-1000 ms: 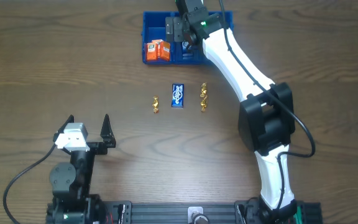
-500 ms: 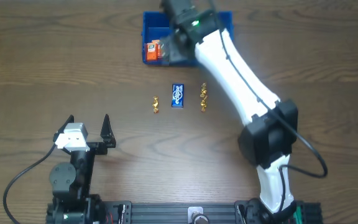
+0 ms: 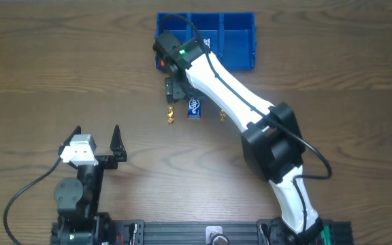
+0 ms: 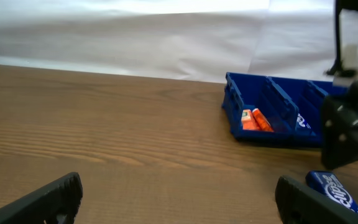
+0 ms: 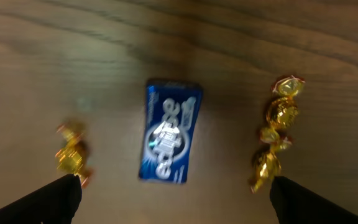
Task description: Sort Candies Into Trays
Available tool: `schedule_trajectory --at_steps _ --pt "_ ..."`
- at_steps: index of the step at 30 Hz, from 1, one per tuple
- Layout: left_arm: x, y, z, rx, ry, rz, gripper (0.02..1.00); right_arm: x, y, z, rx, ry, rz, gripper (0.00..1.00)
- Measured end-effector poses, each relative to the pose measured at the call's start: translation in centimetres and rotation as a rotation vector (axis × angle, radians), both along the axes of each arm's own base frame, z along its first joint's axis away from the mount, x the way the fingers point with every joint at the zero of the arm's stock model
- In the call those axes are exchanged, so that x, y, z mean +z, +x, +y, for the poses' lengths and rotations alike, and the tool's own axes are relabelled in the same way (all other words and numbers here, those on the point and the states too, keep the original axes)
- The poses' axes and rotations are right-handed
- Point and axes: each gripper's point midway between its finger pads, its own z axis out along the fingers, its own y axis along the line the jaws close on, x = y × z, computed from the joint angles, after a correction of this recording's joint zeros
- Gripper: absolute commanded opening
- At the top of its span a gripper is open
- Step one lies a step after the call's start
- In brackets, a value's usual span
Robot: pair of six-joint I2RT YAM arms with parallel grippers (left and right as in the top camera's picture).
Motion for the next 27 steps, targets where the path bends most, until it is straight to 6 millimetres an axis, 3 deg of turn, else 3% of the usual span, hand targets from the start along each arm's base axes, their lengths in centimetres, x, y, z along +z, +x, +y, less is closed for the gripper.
schedule_trajectory --at_steps 8,15,20,27 --pt "0.0 0.0 0.0 0.0 0.0 0.0 0.998 -4.6 0.8 -0.6 -0.056 -0.008 0.072 1.0" --pt "0.0 0.0 0.0 0.0 0.0 0.0 0.998 -6.1 1.1 -0.4 -0.063 0.015 0.077 0.956" --pt "0.0 0.0 0.0 0.0 0.0 0.0 0.998 -6.4 0.7 -0.4 -0.069 0.018 0.091 0.812" --pt "0.0 0.0 0.0 0.0 0.0 0.0 0.998 -6.5 0.8 -0.2 -0.076 0.027 0.088 0.494"
